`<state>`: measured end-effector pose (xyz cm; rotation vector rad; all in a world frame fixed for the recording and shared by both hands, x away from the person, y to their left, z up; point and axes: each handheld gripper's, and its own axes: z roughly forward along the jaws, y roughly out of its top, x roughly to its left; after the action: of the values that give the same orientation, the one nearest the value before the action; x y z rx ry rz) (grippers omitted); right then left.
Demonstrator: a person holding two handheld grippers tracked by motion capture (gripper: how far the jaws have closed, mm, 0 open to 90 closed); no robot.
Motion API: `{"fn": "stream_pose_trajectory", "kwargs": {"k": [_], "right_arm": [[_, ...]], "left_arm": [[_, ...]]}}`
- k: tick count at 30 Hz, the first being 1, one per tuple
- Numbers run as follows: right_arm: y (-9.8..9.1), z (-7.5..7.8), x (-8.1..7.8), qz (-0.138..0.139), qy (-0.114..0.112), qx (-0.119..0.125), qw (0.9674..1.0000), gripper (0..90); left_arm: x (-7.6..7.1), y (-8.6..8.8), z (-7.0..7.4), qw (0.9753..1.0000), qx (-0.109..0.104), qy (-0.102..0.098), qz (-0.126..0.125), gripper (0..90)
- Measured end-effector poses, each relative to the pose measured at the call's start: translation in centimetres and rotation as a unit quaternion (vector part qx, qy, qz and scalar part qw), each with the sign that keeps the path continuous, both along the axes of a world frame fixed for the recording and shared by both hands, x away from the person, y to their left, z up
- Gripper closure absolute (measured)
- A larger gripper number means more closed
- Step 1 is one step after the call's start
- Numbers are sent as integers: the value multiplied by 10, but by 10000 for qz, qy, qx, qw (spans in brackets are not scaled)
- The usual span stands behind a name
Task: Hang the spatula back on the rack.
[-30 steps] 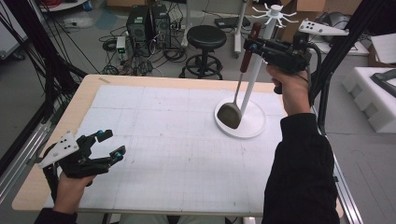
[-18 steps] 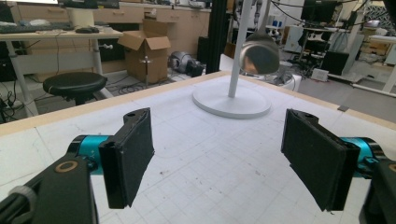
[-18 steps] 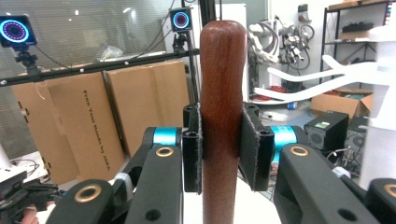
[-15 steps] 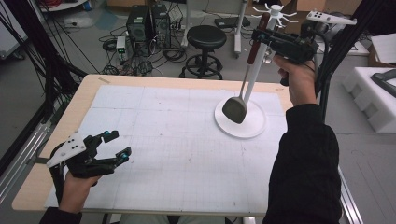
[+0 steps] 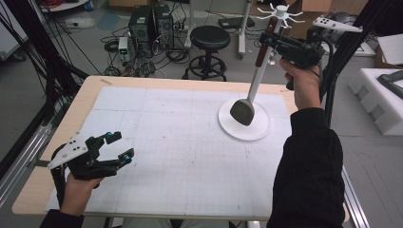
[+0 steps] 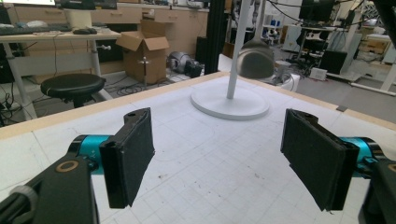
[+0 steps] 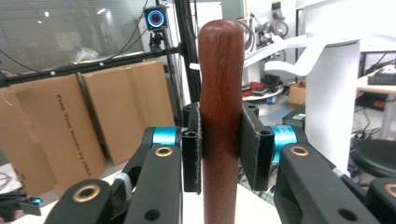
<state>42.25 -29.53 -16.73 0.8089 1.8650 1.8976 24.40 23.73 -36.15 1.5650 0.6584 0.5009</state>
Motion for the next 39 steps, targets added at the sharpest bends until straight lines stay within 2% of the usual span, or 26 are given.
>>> {"fn": "stream_pose_trajectory", "kwargs": {"k": [1, 2, 3, 4, 5, 6, 9, 11, 15, 18, 22, 25, 27, 32, 36, 39], "right_arm": [[1, -1, -1, -46, -51, -29, 10000, 655], [1, -1, -1, -46, -51, -29, 10000, 655], [2, -2, -5, -212, -56, -82, 9997, 569], [2, -2, -5, -212, -56, -82, 9997, 569], [1, -5, -12, -243, -40, -80, 9997, 514], [0, -9, -16, -285, -96, -60, 9995, 500], [-2, -26, -25, -519, -77, -373, 9979, 430], [-5, -40, -31, -689, 69, -479, 9964, 376], [-12, -68, -51, -925, 64, -426, 9948, 315], [-15, -89, -66, -1081, 104, -531, 9927, 293], [-21, -117, -87, -1215, 165, -354, 9918, 254], [-22, -134, -100, -1292, 212, -422, 9905, 245], [-20, -147, -112, -1390, 232, -490, 9888, 241], [-10, -178, -137, -1563, 173, -762, 9846, 229], [-2, -201, -152, -1606, 190, -868, 9830, 228], [3, -215, -161, -1622, 163, -854, 9829, 225]], "left_arm": [[0, 0, -1, 10000, -19, 9, 9, 257], [0, 0, -1, 10000, -19, 9, 9, 257], [1, 2, -1, 10000, -22, 22, 6, 257], [1, 2, -1, 10000, -22, 22, 6, 257], [1, 4, -2, 10000, -64, 21, 48, 257], [1, 4, -2, 10000, -64, 21, 48, 257], [3, 7, -4, 9998, -156, 58, 90, 257], [3, 8, -7, 9998, -175, 80, 98, 257], [4, 8, -11, 9997, -189, 131, 79, 257], [6, 9, -13, 9997, -207, 124, 78, 256], [7, 10, -16, 9995, -262, 125, 92, 256], [8, 11, -18, 9993, -320, 155, 99, 254], [9, 11, -20, 9990, -403, 134, 113, 251], [14, 11, -23, 9991, -374, 113, 171, 249], [14, 12, -26, 9990, -381, 105, 205, 248], [14, 13, -29, 9989, -392, 102, 243, 248]]}}
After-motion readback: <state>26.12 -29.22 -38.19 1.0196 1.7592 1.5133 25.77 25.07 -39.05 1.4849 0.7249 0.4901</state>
